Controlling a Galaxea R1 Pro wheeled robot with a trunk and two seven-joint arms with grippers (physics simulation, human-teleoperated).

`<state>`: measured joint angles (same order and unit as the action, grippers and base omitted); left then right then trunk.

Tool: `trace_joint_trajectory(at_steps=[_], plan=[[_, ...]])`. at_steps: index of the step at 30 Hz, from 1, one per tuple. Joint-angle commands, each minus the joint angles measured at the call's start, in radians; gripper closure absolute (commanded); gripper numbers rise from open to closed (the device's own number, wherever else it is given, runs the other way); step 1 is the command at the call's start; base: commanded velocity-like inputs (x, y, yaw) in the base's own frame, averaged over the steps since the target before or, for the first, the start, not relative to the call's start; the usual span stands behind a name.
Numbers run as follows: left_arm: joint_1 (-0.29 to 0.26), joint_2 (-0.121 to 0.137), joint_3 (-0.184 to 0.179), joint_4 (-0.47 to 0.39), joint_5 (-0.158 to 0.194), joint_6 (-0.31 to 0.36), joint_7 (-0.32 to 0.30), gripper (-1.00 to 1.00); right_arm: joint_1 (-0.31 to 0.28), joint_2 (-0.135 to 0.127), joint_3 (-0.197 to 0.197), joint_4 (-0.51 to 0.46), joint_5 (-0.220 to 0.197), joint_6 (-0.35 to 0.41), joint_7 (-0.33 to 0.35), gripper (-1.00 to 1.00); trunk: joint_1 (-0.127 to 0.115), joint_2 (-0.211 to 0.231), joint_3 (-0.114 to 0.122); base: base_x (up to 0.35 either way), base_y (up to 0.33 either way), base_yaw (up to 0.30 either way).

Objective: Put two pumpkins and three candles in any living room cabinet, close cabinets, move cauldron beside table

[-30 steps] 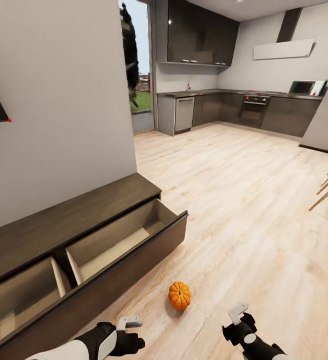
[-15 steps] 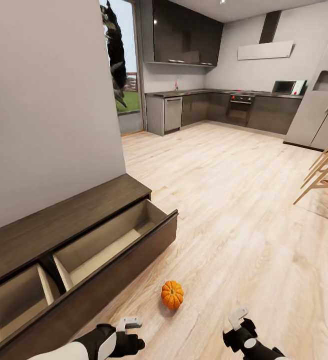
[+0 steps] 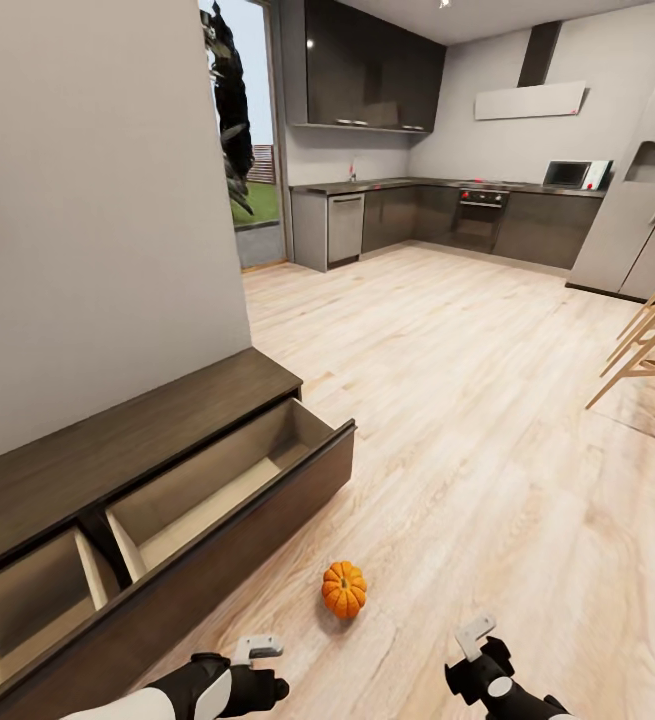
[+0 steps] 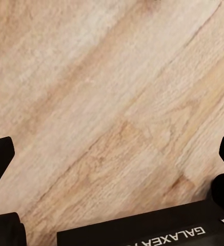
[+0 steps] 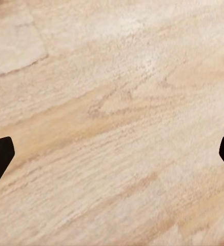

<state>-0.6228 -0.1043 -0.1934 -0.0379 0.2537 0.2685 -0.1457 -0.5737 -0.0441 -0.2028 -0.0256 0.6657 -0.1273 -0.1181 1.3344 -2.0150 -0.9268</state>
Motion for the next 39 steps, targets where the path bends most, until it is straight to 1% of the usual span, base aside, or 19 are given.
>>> trace_joint_trajectory(at_steps=[1, 13, 19, 27, 28, 30, 31, 32, 34, 35, 36, 37, 38, 39], plan=[[0.000, 0.000, 0.000, 0.000, 0.000, 0.000, 0.000, -1.00, 0.000, 0.000, 0.000, 0.000, 0.000, 0.000, 0.000, -1.00, 0.000, 0.000, 0.000, 0.000, 0.000, 0.000], [0.000, 0.000, 0.000, 0.001, -0.001, -0.001, 0.000, -1.00, 0.000, 0.001, 0.000, 0.000, 0.000, 0.000, 0.000, -1.00, 0.000, 0.000, 0.000, 0.000, 0.000, 0.000], [0.000, 0.000, 0.000, 0.001, -0.001, -0.002, 0.000, -1.00, 0.000, -0.003, 0.000, 0.002, 0.000, 0.000, 0.000, -1.00, 0.000, 0.000, 0.000, 0.000, 0.000, 0.000], [0.000, 0.001, 0.000, 0.001, -0.001, -0.002, 0.000, -1.00, 0.000, 0.003, 0.000, 0.003, 0.000, 0.000, 0.000, -1.00, 0.000, 0.000, 0.000, 0.000, 0.000, 0.000], [-0.002, -0.009, 0.001, -0.067, 0.001, 0.006, -0.010, -1.00, 0.000, 0.002, 0.002, 0.003, 0.004, 0.006, -0.008, -1.00, 0.000, 0.000, 0.000, 0.000, 0.000, 0.000], [-0.003, -0.011, 0.001, -0.132, 0.002, 0.016, -0.016, -1.00, 0.000, 0.002, 0.004, 0.001, 0.007, 0.012, -0.016, -1.00, 0.000, 0.000, 0.000, 0.000, 0.000, 0.000], [-0.003, -0.011, 0.001, -0.184, 0.003, 0.027, -0.020, -1.00, 0.000, 0.001, 0.006, 0.000, 0.010, 0.015, -0.028, -1.00, 0.000, 0.000, 0.000, 0.000, 0.000, 0.000], [-0.014, -0.017, 0.003, -0.636, 0.021, 0.377, -0.132, -1.00, -0.003, 0.048, 0.050, -0.002, 0.094, 0.021, -0.324, -1.00, 0.000, 0.000, 0.000, 0.000, 0.000, 0.000], [-0.032, -0.020, 0.003, -0.776, 0.056, 0.472, -0.213, -1.00, -0.004, 0.084, 0.086, -0.001, 0.170, 0.033, -0.434, -1.00, 0.000, 0.000, 0.000, 0.000, 0.000, 0.000], [-0.045, -0.021, 0.003, -0.837, 0.084, 0.508, -0.244, -1.00, -0.004, 0.104, 0.104, -0.001, 0.216, 0.052, -0.485, -1.00, 0.000, 0.000, 0.000, 0.000, 0.000, 0.000], [-0.054, -0.022, 0.003, -0.864, 0.101, 0.524, -0.256, -1.00, -0.004, 0.113, 0.112, -0.001, 0.239, 0.067, -0.509, -1.00, 0.000, 0.000, 0.000, 0.000, 0.000, 0.000], [-0.089, -0.022, 0.004, -0.926, 0.164, 0.566, -0.279, -1.00, -0.004, 0.137, 0.134, 0.001, 0.308, 0.125, -0.573, -1.00, 0.000, 0.000, 0.000, 0.000, 0.000, 0.000], [-0.127, -0.022, 0.004, -0.961, 0.244, 0.593, -0.291, -1.00, -0.005, 0.157, 0.147, 0.002, 0.372, 0.183, -0.620, -1.00, 0.000, 0.000, 0.000, 0.000, 0.000, 0.000], [-0.139, -0.022, 0.004, -0.968, 0.274, 0.599, -0.294, -1.00, -0.005, 0.163, 0.150, 0.002, 0.392, 0.199, -0.631, -1.00, 0.000, 0.000, 0.000, 0.000, 0.000, 0.000]])
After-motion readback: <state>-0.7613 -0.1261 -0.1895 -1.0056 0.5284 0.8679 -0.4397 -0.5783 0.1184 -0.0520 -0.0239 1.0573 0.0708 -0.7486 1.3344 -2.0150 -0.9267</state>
